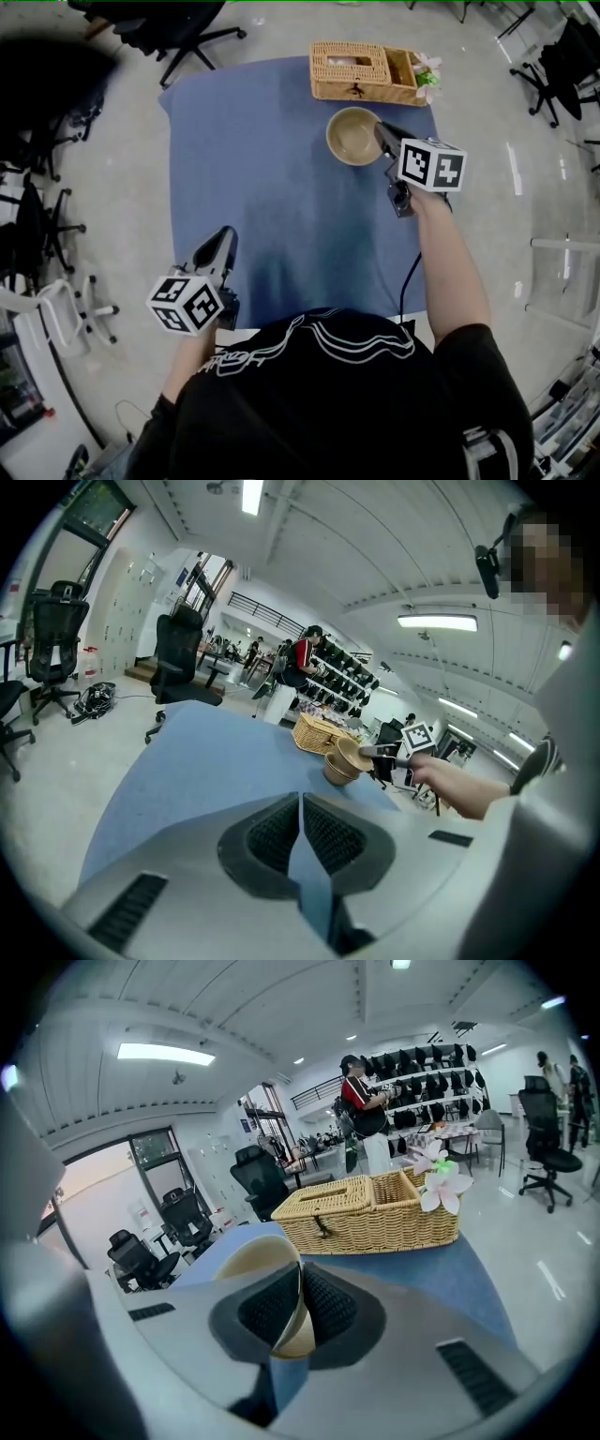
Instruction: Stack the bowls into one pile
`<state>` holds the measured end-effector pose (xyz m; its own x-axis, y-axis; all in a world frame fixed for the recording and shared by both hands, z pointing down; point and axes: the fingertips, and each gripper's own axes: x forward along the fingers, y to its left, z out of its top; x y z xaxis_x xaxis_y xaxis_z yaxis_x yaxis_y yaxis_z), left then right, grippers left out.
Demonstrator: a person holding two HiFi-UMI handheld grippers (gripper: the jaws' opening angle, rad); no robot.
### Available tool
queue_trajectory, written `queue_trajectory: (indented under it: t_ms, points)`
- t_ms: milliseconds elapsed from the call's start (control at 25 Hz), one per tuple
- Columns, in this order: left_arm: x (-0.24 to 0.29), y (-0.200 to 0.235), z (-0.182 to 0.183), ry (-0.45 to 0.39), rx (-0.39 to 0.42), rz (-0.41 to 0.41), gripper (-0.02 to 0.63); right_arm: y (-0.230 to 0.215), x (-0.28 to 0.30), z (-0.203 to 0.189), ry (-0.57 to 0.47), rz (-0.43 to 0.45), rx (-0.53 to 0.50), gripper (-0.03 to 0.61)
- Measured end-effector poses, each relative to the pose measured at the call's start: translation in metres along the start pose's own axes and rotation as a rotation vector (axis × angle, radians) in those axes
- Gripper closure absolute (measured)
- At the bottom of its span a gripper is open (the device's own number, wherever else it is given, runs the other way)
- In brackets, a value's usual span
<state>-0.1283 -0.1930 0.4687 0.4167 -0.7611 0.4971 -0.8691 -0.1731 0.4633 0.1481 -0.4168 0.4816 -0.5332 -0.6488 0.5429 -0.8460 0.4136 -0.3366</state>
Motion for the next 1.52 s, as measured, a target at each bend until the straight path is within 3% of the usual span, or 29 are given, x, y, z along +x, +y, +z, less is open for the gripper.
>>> queue_trajectory:
  t_ms: [400,600,800,960,1120,1400,1520]
  points:
    - [0.034,-0.010,-0.017,0.036,-0.004,-0.029,0.580,-0.028,0.022,-0.012,0.015,-0.042,0.015,0.535]
    - [0.038,-0.012,-0.021,0.042,-0.007,-0.041,0.580,-0.025,0.027,-0.011,-0.009,-0.011,-0.031,0.529]
    - [0.041,-0.010,-0.022,0.038,-0.014,-0.040,0.580,-0.019,0.030,-0.012,-0.018,0.038,-0.042,0.342]
    - [0.041,-0.009,-0.022,0.032,-0.017,-0.050,0.580,0.005,0.018,-0.012,-0.031,0.097,-0.178,0.271]
    - [0.037,-0.012,-0.016,0.017,-0.007,-0.066,0.580,0.037,-0.005,-0.014,-0.064,0.164,-0.221,0.268]
    - [0.014,-0.028,0.013,-0.031,0.041,-0.124,0.580,0.096,-0.064,-0.011,-0.152,0.254,-0.145,0.274]
    - [-0.003,-0.036,0.028,-0.054,0.067,-0.153,0.580,0.117,-0.092,-0.009,-0.176,0.288,-0.078,0.331]
